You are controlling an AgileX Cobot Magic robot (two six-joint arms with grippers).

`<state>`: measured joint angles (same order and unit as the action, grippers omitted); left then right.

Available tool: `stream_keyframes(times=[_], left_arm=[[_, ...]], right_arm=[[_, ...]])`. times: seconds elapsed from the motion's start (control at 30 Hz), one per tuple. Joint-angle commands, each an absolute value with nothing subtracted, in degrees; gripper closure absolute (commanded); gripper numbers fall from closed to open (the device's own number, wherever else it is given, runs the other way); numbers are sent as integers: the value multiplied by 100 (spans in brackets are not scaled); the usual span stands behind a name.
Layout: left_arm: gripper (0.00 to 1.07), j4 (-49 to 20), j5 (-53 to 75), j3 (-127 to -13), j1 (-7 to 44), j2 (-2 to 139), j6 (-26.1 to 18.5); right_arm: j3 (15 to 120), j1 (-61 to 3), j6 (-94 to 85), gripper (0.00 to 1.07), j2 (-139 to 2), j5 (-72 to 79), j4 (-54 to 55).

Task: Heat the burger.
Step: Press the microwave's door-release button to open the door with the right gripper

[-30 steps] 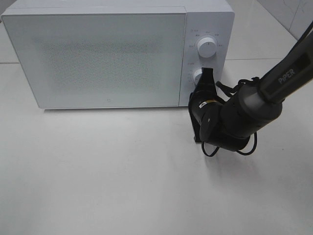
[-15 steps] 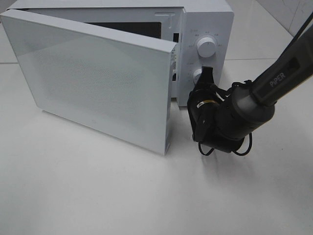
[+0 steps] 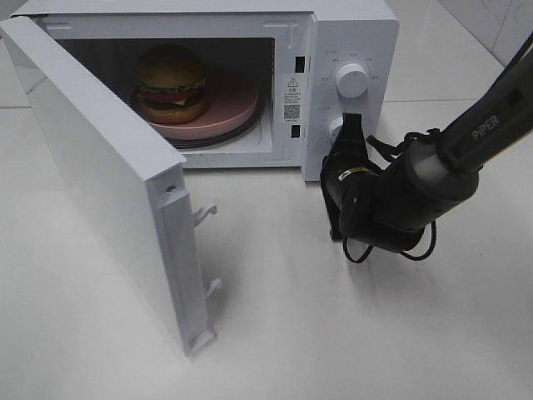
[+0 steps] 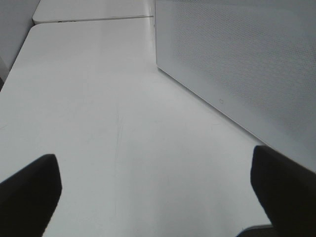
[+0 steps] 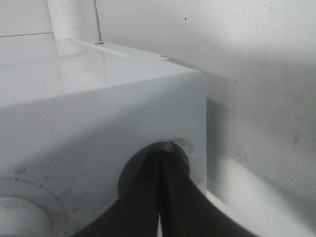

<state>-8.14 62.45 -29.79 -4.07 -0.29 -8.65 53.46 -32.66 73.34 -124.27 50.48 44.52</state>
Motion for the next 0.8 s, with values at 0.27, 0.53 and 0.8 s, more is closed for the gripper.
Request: stream_keyframes(times=[0.27,0.53,0.8], left_arm=[[9,-814,6148,-2968,-401,-138,-819],[9,-814,6148,-2968,-401,-138,-819],[9,-814,6148,-2968,-401,-138,-819]], right_arm=[[4916,-3197,6767,107,-11665,4819,3690],[4515,-3197,5793,107,-11167,4074,3994],[4354,-3197,4114,107,-10525,2796,3930]])
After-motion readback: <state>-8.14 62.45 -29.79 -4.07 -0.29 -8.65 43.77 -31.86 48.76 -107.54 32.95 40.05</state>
